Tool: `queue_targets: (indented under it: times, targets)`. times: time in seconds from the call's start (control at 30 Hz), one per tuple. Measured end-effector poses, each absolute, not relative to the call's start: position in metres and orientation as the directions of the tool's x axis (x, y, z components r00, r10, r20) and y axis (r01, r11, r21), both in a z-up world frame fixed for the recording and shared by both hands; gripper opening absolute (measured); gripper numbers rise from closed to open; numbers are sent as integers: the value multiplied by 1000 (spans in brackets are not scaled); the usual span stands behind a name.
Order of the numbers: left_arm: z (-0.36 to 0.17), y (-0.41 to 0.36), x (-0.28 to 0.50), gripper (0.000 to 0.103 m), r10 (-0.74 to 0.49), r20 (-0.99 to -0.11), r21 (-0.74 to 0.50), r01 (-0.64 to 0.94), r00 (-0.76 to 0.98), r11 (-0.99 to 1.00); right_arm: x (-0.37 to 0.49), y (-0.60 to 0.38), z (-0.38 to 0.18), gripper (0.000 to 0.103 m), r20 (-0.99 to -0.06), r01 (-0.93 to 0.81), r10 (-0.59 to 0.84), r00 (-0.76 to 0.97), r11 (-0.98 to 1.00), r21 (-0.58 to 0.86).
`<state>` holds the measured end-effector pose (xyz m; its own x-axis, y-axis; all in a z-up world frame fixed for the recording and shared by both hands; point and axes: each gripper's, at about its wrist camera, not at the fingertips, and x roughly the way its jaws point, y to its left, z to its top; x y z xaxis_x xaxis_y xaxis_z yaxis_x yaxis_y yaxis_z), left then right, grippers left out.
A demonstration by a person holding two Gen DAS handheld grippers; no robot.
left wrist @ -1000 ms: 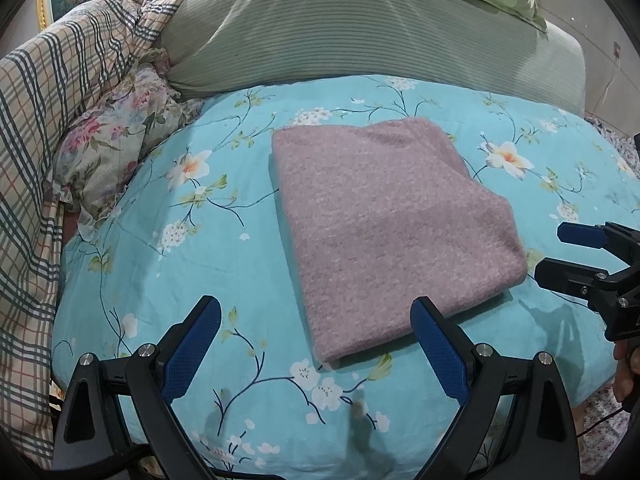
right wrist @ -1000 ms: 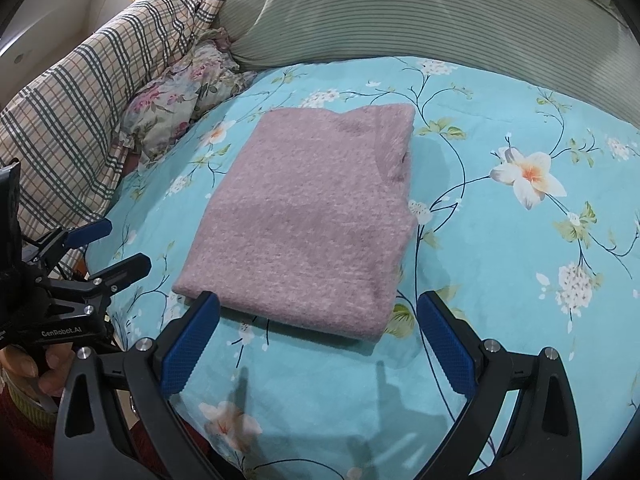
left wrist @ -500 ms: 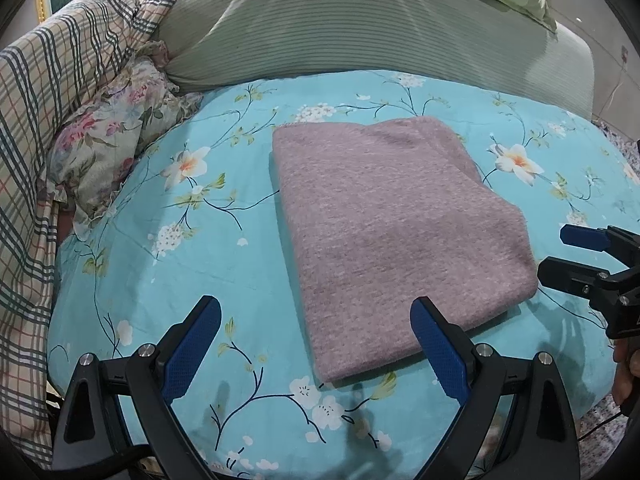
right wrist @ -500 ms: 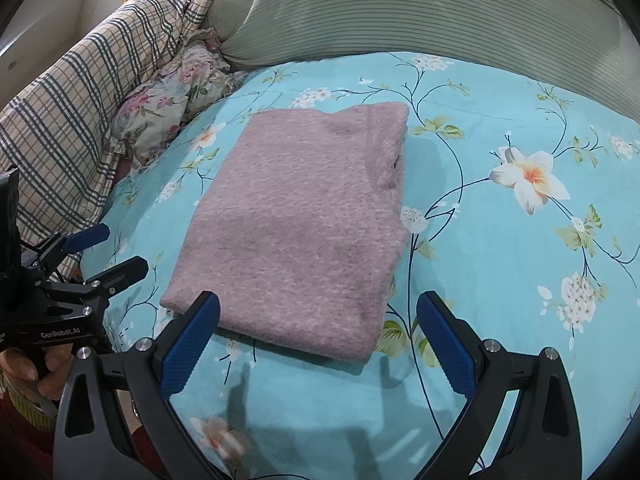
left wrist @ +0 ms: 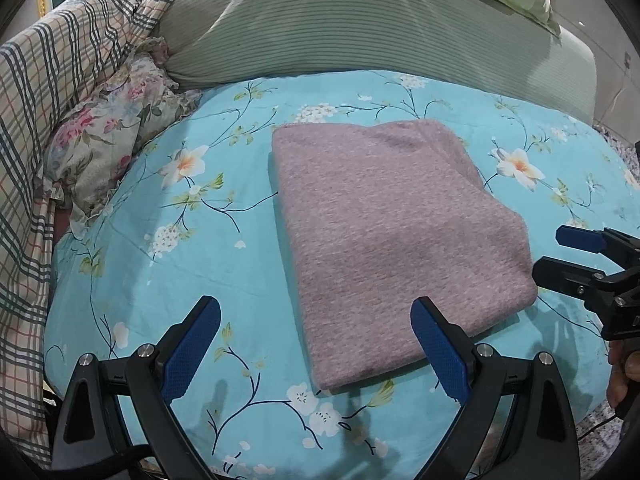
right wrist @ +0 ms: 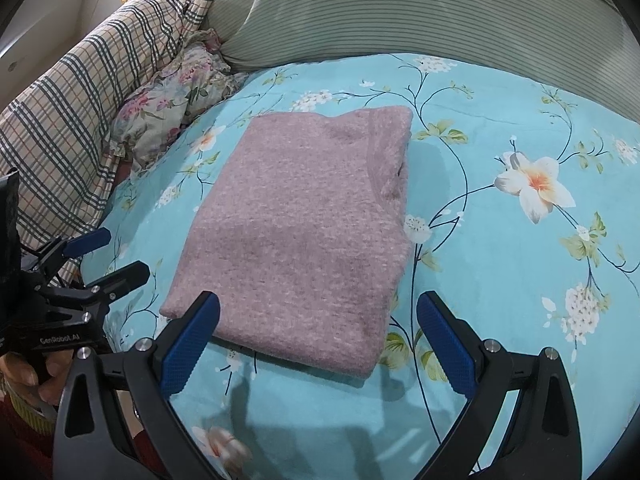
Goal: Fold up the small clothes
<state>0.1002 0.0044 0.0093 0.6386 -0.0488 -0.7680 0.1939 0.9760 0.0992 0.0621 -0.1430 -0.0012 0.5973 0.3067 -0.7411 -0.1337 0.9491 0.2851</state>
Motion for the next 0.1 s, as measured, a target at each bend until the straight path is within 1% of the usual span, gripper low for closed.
queue_targets:
  times: [0.07,0.1]
  targets:
    - [9,3,99,97,-46,-764,105,195,643,975,67,-140,-5,99,-743,-136,315,590,946,293]
    - [8,3,100,99,-44,-765,107,194,643,975,68,-138,-7,99,-744,-137,318,587,945,296]
